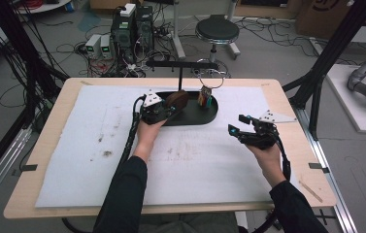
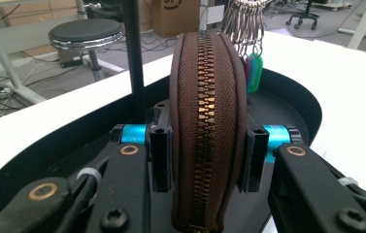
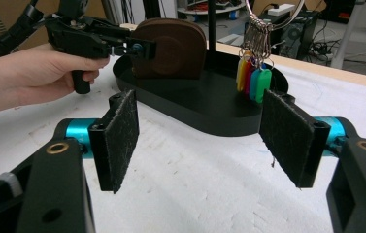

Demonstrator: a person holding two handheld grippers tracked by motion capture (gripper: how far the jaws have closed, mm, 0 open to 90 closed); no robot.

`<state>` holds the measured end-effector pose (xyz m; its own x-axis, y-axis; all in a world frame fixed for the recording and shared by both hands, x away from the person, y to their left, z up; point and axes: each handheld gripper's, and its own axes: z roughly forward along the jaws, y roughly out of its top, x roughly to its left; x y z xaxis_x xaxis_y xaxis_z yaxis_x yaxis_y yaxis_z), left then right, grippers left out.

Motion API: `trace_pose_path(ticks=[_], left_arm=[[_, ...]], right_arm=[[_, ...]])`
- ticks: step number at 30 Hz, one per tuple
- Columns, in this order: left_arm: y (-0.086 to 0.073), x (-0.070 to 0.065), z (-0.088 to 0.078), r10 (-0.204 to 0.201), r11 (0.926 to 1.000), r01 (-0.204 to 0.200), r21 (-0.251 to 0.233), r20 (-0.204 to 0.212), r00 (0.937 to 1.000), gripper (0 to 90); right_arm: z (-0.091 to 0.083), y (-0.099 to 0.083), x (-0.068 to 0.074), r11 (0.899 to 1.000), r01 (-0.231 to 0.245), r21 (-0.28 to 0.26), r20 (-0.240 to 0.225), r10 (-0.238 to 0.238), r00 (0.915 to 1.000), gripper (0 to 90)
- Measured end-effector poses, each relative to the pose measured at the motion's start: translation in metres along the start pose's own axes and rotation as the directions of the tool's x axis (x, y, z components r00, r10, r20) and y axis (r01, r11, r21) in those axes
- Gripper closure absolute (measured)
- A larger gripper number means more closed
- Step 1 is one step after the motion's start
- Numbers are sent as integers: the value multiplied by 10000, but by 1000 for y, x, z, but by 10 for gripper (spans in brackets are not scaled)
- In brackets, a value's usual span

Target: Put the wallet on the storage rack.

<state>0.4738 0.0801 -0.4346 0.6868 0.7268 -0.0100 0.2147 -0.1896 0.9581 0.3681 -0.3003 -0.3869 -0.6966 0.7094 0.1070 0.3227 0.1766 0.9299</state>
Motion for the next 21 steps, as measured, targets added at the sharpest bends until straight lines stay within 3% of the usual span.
trace_pose_path(ticks=[3, 7, 12, 14, 17, 21], left_arm=[[-4, -2, 4, -56, 9998, 55, 189, 40, 10000, 646], [-5, -3, 6, -184, 9998, 183, 101, 34, 9998, 640], [-8, 0, 7, -308, 9985, 324, 447, -365, 9989, 537], [-8, 2, 6, -440, 9982, 456, 390, -425, 9981, 538], [-8, 2, 6, -221, 9987, 243, 451, -488, 9986, 534], [-7, 3, 4, -277, 9981, 312, 528, -661, 9974, 479]], right_arm=[[0, 0, 0, 10000, -3, 25, -14, 3, 10000, 315], [-1, 0, 0, 10000, -16, -2, 17, 16, 10000, 315], [-1, 0, 0, 10000, 2, 2, 31, -2, 10000, 315], [-1, 0, 0, 10000, 13, 1, 27, -13, 10000, 316], [-1, 0, 0, 10000, 19, -12, 40, -19, 10000, 316], [-1, 0, -1, 10000, 10, 2, 34, -10, 10000, 316]])
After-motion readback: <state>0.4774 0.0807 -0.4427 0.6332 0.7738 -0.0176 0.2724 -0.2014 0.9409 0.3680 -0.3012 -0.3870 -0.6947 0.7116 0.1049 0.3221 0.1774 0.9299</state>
